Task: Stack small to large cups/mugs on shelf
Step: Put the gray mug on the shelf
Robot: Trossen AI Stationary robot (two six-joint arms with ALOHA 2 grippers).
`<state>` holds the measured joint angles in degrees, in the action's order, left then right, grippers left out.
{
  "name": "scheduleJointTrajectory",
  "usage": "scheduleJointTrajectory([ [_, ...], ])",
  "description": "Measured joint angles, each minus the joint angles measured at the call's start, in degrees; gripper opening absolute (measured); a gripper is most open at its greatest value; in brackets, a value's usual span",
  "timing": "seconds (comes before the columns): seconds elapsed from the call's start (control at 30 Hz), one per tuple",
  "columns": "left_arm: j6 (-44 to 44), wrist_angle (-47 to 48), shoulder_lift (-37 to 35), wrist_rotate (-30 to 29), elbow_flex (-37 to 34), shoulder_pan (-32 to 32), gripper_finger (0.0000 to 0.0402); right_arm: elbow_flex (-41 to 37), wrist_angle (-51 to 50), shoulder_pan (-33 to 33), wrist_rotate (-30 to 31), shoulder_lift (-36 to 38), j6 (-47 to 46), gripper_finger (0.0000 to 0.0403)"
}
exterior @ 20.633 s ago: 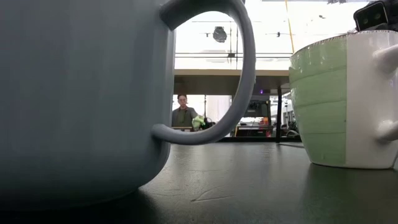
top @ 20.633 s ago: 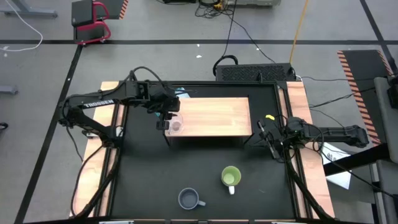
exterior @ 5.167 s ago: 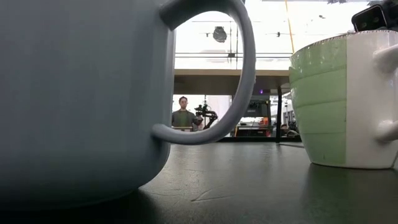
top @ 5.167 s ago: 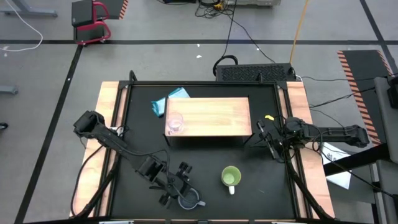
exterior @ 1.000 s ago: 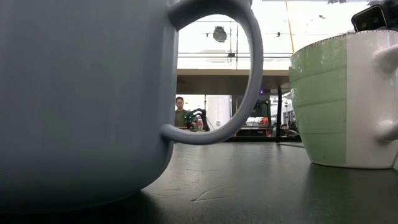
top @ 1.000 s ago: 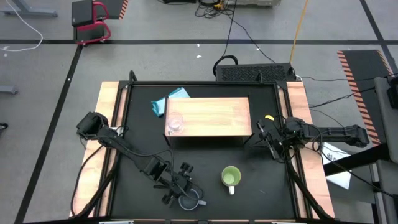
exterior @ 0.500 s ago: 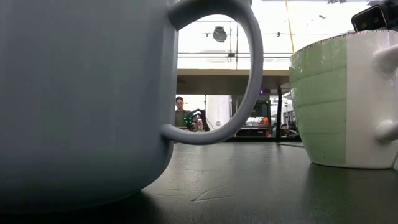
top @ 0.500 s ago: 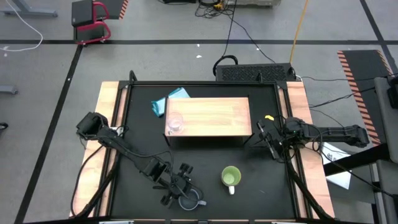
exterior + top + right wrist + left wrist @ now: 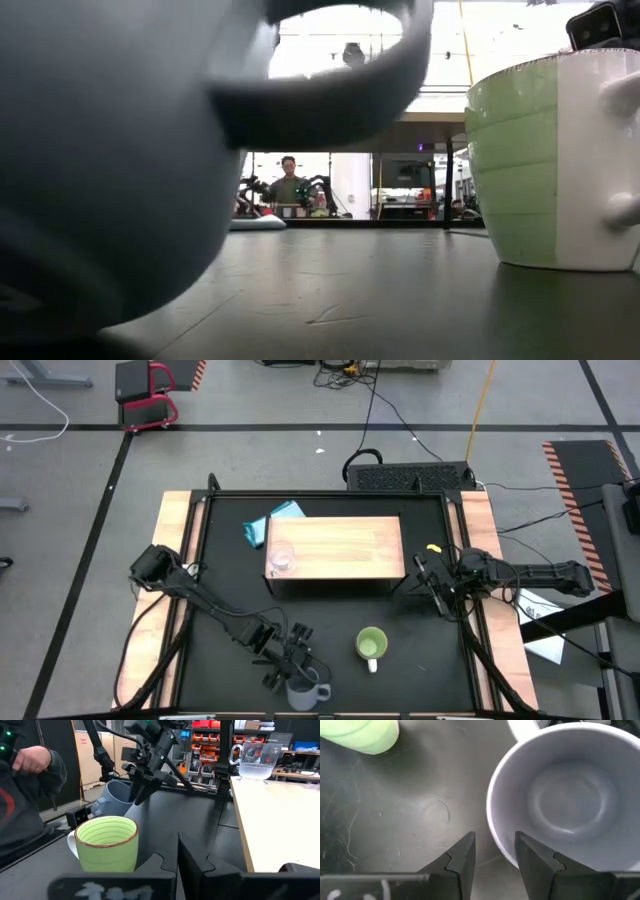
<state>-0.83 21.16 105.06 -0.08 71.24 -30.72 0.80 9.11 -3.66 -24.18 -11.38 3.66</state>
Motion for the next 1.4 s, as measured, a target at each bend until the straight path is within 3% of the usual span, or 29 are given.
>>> scheduleJointTrajectory([
  [0.57,2.23,-1.15,-1.86,-3.42,0.51,-1.52,0.0138,0.00,0.52,0.02,0.01,0.04,0.02,0.0000],
  [1.4,5.44,-7.48,-2.56,-1.45,0.55,-2.31,0.0138,0.02,0.52,0.02,0.02,0.07,0.04,0.0000],
])
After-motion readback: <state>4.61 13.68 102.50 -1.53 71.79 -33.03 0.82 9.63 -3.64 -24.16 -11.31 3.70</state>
